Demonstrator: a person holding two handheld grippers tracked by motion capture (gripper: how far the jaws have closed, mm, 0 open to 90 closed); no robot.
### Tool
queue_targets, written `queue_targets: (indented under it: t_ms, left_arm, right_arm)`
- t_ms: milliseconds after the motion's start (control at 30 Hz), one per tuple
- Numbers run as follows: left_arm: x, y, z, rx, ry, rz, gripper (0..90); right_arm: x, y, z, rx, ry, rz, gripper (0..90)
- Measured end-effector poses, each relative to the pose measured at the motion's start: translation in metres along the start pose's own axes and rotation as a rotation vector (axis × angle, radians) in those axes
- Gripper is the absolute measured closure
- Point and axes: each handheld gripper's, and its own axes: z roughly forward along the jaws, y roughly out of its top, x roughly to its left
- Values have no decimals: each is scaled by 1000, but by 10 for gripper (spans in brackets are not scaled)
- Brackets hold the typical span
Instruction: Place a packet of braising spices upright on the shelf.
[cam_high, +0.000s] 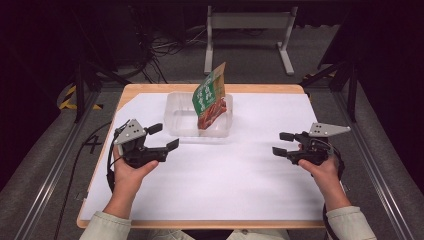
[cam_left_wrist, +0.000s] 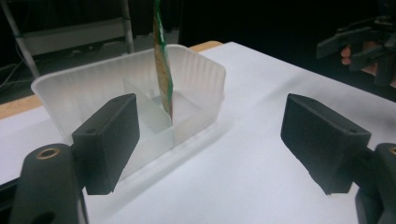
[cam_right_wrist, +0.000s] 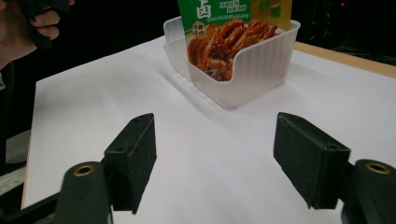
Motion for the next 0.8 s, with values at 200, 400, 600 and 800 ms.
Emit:
queue_targets:
  t_ms: [200, 400, 600, 800]
  left_arm:
    - [0, -15, -12, 24, -1, 31, 188]
    - [10, -33, -21, 58, -1, 8, 180]
    - [21, -56, -17, 48, 46, -17, 175]
    - [27, -74, -6, 81, 50, -24, 175]
  right_arm:
    - [-5, -5, 0, 24, -5, 15, 251]
    - [-8, -9, 1, 43, -14, 22, 236]
    - [-10, -15, 4, 73, -44, -9, 227]
    - [-12, -28, 13, 116, -54, -33, 228]
